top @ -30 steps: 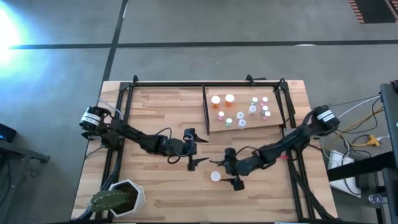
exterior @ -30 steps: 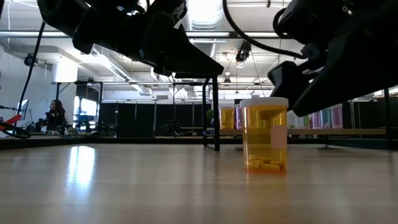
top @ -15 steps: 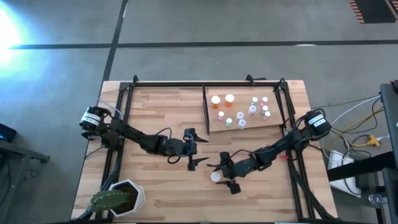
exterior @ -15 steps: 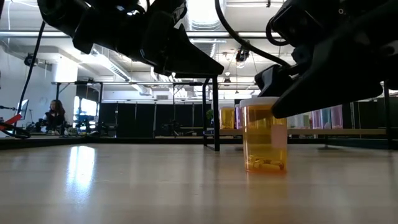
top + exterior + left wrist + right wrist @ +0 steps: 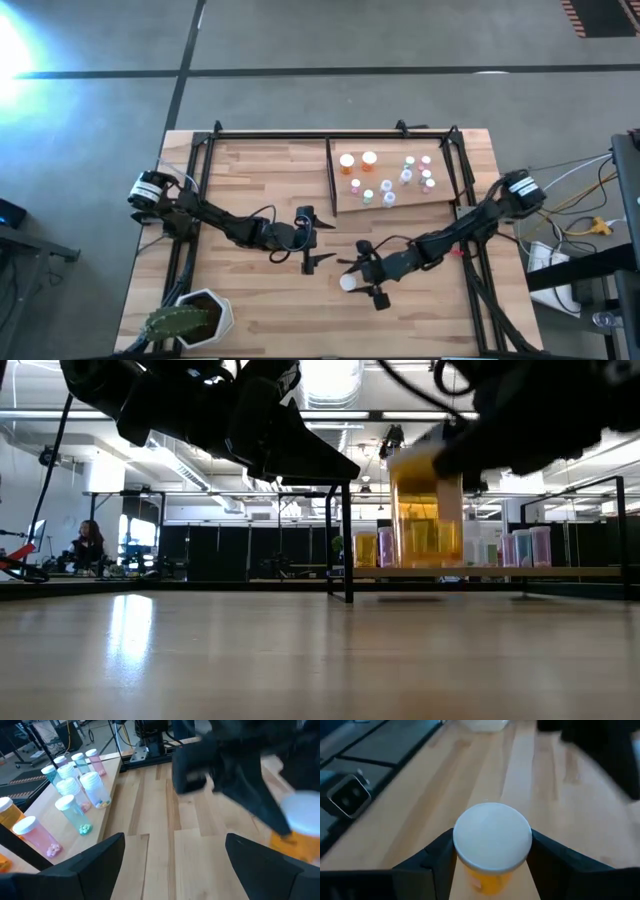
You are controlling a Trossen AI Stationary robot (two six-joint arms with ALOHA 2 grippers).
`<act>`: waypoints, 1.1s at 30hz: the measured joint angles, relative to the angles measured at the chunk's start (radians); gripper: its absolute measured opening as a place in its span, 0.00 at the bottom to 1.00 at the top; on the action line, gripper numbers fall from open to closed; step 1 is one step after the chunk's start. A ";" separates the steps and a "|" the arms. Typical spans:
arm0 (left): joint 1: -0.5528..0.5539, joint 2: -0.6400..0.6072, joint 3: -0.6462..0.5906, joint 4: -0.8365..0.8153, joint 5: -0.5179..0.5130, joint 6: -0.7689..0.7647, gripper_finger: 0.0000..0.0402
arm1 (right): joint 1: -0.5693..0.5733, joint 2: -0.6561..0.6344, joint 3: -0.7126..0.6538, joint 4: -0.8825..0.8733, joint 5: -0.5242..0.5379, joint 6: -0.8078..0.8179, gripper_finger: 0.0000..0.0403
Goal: Pick and place medicine bottles onto shelf by color
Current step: Put the orange pill bottle on the shelf
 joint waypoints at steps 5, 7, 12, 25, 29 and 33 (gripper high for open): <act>0.000 0.000 0.000 0.000 0.000 0.000 0.82 | -0.010 -0.185 0.000 -0.164 0.140 -0.006 0.49; 0.000 0.000 0.000 0.000 0.000 0.000 0.82 | -0.024 -0.275 0.000 -0.239 0.249 -0.019 0.49; 0.000 0.000 0.000 0.008 0.000 0.000 0.82 | -0.134 -0.512 0.000 -0.450 0.491 -0.081 0.49; 0.001 0.000 0.002 0.008 0.001 0.002 0.82 | -0.909 -0.653 -0.027 -0.628 0.203 -0.073 0.49; 0.001 0.000 0.002 0.008 0.001 0.002 0.82 | -1.052 -0.585 -0.048 -0.598 0.067 -0.064 0.49; 0.001 0.000 0.001 0.008 0.001 0.002 0.82 | -1.103 -0.508 -0.057 -0.540 -0.013 -0.057 0.49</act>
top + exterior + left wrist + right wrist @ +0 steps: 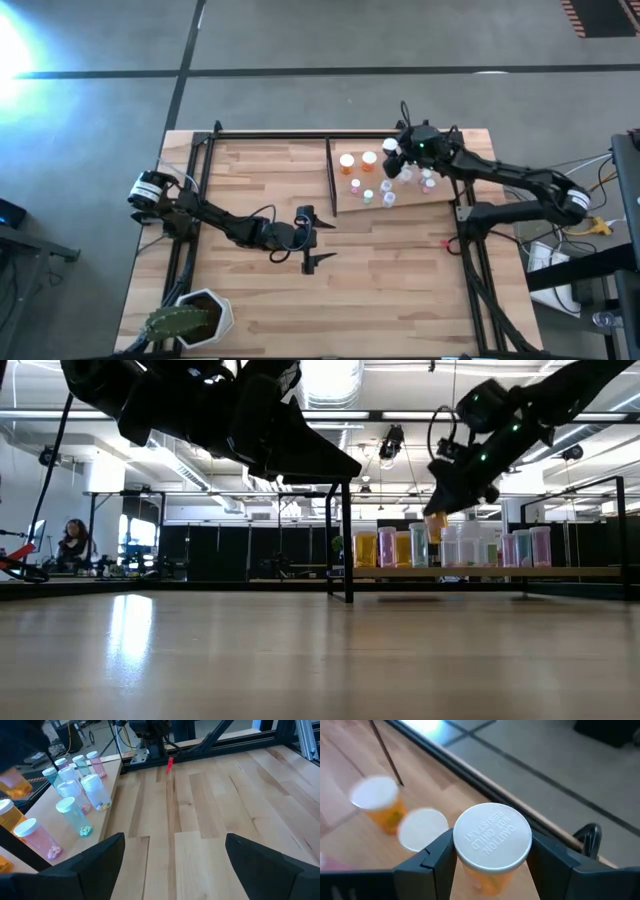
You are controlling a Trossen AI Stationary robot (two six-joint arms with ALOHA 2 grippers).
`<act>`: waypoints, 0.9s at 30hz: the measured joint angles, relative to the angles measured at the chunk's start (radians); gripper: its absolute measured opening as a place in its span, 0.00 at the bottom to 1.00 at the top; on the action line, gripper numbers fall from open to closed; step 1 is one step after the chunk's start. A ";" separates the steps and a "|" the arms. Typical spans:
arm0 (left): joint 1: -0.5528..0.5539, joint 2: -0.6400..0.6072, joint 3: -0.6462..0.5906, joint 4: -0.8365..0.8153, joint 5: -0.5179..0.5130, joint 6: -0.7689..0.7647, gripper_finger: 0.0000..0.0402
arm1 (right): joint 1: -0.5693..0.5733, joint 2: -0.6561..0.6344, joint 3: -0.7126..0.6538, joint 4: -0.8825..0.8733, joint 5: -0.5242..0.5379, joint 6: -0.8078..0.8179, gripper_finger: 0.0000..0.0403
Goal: Pick and place medicine bottles onto shelf by color
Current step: Put the orange pill bottle on the shelf
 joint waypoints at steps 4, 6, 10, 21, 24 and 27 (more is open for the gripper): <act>0.000 0.000 0.000 0.000 0.000 0.000 0.82 | -0.009 0.077 -0.001 0.009 0.000 -0.005 0.49; 0.000 0.000 0.000 0.000 0.000 0.000 0.82 | -0.009 0.106 -0.001 0.009 0.001 -0.009 0.49; 0.000 0.000 0.000 0.000 0.000 0.000 0.82 | -0.010 0.139 -0.003 0.009 0.002 -0.026 0.49; 0.000 0.000 0.000 -0.001 0.000 -0.001 0.82 | -0.010 0.102 -0.041 -0.001 0.003 -0.035 0.49; 0.000 0.000 0.000 0.000 0.000 -0.001 0.82 | -0.010 0.084 -0.057 0.000 0.003 -0.035 0.50; 0.000 0.000 0.000 0.000 0.001 -0.001 0.82 | -0.010 0.067 -0.069 -0.003 0.001 -0.035 0.54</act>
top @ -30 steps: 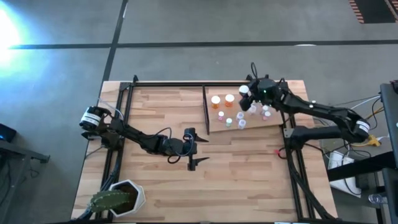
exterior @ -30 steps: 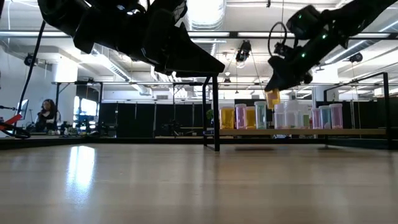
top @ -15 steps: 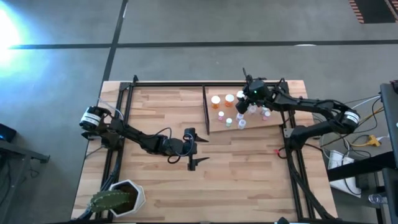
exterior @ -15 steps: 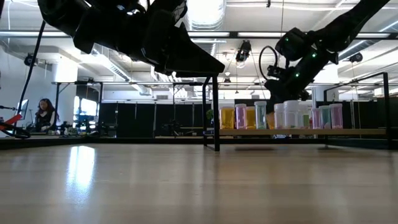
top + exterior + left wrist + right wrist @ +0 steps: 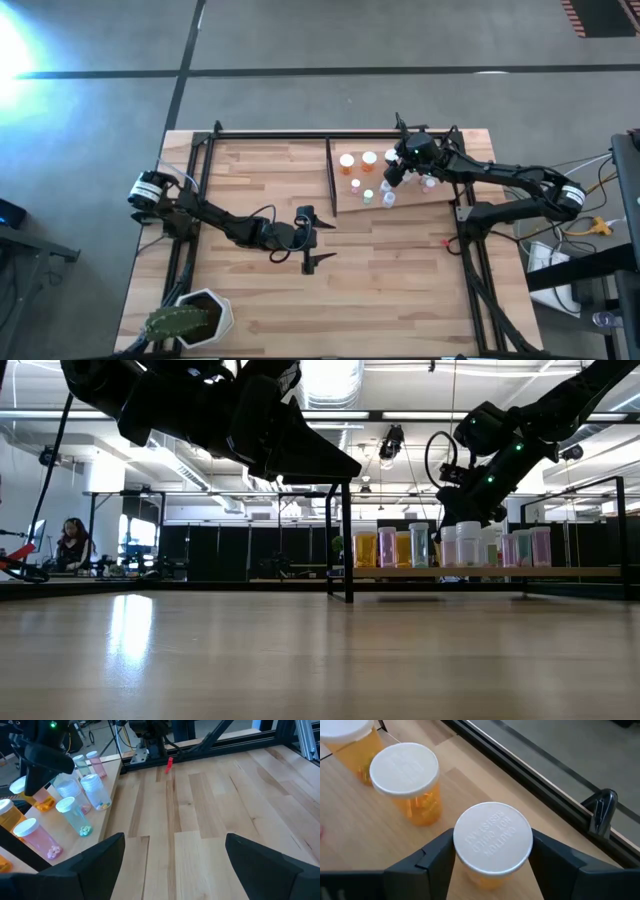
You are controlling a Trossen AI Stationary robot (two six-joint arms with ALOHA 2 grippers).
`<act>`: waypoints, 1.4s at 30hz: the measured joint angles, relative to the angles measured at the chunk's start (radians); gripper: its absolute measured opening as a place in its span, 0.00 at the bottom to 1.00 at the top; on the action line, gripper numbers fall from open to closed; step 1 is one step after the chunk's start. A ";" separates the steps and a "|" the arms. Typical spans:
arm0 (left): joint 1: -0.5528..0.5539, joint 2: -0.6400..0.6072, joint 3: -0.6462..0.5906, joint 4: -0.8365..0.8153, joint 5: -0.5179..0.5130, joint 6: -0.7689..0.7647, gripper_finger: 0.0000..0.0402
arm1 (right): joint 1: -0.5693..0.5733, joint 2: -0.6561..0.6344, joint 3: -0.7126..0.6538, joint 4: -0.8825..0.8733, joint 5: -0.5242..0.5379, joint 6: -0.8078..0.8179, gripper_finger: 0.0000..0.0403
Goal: Pick and place medicine bottles onto shelf by color
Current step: Put the orange pill bottle on the shelf, then adjust the shelf on the table
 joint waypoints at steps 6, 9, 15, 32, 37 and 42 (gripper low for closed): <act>0.000 0.000 0.001 0.000 0.000 0.000 0.82 | 0.000 -0.046 0.000 -0.006 -0.001 -0.011 0.67; 0.000 0.000 0.001 0.000 0.000 -0.001 0.82 | 0.003 -0.086 0.027 -0.047 -0.002 -0.012 0.71; -0.001 0.000 0.003 0.000 -0.065 -0.020 0.82 | 0.072 -0.182 0.123 -0.204 -0.001 0.019 0.71; 0.002 0.008 0.030 0.009 -0.094 -0.079 0.63 | 0.958 -0.206 0.101 -0.283 0.381 0.279 0.36; 0.003 0.083 0.053 0.032 -0.056 -0.092 0.41 | 1.187 -0.130 0.100 -0.279 0.483 0.406 0.28; 0.031 0.193 0.111 0.023 -0.056 -0.105 0.16 | 1.358 -0.026 0.099 -0.276 0.627 0.561 0.21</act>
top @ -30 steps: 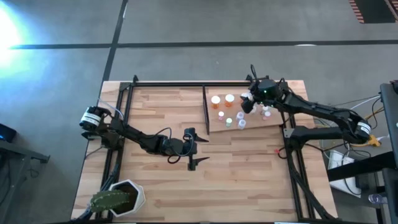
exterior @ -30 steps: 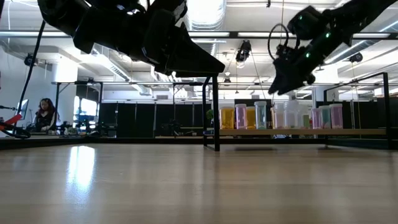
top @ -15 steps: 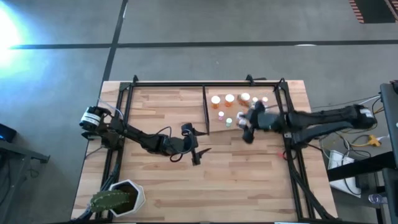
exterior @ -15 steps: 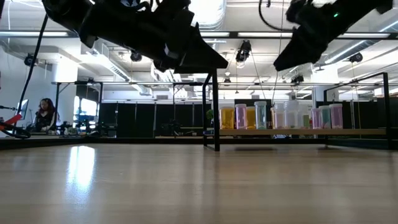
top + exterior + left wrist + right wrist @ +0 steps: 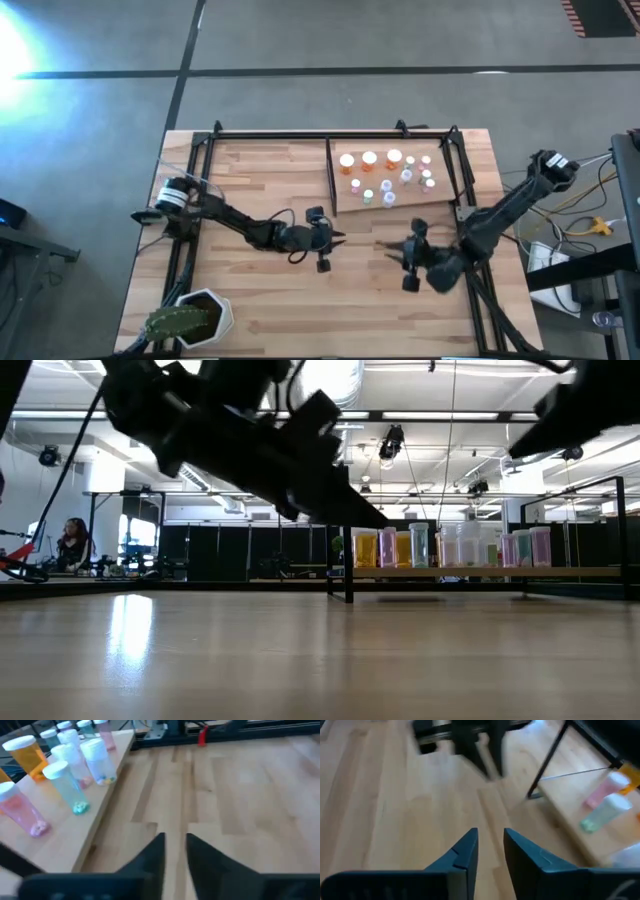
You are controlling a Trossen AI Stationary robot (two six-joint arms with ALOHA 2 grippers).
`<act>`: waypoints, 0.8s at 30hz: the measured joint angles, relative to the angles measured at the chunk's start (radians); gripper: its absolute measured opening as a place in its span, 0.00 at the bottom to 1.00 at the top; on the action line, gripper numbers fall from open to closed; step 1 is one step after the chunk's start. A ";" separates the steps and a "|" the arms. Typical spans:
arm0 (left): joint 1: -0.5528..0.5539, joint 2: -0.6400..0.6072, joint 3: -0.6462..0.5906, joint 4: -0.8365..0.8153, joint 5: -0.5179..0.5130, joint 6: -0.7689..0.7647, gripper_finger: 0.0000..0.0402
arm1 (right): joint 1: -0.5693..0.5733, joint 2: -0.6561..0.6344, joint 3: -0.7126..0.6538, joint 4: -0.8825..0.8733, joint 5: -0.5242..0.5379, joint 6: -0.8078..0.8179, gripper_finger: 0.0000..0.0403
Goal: Pick and place medicine bottles onto shelf by color
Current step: Adjust the shelf on the table
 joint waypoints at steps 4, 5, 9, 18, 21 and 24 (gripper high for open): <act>0.034 0.043 0.055 0.004 -0.005 -0.001 0.02 | 0.076 0.080 0.000 0.003 0.015 0.087 0.16; 0.045 0.051 0.064 0.004 -0.005 0.000 0.02 | 0.088 0.099 0.000 0.004 0.016 0.108 0.15; 0.091 0.067 0.075 -0.006 -0.007 -0.001 0.03 | 0.117 0.169 -0.001 0.005 0.032 0.183 0.13; 0.164 0.067 0.051 -0.006 -0.065 0.010 0.01 | 0.127 0.254 -0.001 0.002 0.032 0.242 0.12; 0.191 0.067 0.049 -0.029 -0.061 0.013 0.01 | 0.127 0.263 -0.001 0.000 0.034 0.242 0.12; 0.217 0.067 0.049 -0.051 -0.063 0.036 0.01 | 0.127 0.263 -0.001 -0.012 0.034 0.245 0.12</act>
